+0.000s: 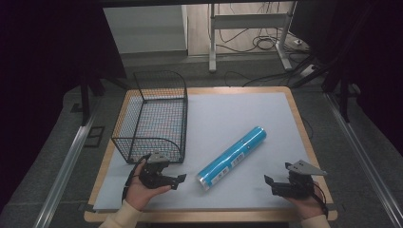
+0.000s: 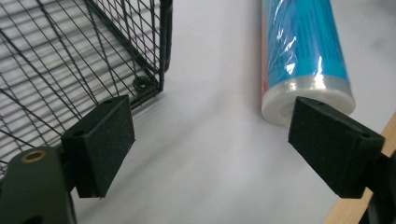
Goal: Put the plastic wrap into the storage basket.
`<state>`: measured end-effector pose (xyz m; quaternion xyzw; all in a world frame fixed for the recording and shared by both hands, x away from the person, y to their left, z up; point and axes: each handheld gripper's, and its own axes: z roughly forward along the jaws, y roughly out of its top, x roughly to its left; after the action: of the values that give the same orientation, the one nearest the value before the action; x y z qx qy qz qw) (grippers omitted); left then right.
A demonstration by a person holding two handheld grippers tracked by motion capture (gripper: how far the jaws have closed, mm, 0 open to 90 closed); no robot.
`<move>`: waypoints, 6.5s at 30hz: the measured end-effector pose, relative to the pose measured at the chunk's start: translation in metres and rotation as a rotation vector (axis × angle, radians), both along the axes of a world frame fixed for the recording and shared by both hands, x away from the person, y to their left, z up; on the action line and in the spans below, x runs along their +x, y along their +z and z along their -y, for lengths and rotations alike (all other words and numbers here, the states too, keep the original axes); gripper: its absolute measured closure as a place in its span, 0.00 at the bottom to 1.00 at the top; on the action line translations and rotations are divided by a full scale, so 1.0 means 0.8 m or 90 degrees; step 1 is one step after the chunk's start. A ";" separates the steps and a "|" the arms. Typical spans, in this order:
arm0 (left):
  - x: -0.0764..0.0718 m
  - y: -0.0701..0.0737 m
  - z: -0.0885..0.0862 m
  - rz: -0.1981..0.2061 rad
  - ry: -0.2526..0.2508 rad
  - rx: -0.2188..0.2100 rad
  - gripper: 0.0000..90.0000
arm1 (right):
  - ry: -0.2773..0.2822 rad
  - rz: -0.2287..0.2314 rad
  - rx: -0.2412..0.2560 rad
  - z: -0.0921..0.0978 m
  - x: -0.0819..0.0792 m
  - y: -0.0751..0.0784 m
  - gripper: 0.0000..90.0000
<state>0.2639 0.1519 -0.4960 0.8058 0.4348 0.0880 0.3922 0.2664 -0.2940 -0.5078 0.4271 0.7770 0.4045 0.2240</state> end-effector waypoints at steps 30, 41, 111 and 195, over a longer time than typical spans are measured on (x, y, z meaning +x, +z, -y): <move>0.000 0.041 0.048 0.018 -0.051 0.016 0.19 | -0.005 0.006 -0.027 0.001 0.003 -0.005 0.11; 0.011 0.047 0.062 0.008 -0.056 0.015 0.18 | 0.001 0.007 -0.034 0.000 0.003 -0.007 0.12; 0.084 0.068 0.172 -0.027 -0.138 0.075 0.16 | 0.002 0.009 -0.049 0.004 0.004 -0.010 0.14; 0.145 0.055 0.230 -0.137 -0.181 0.232 0.35 | -0.015 0.017 -0.054 0.009 0.008 -0.009 0.14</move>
<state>0.3802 -0.0322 -0.4521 0.9210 0.3331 0.0227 0.2008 0.2727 -0.3012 -0.5148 0.4210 0.7852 0.3744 0.2570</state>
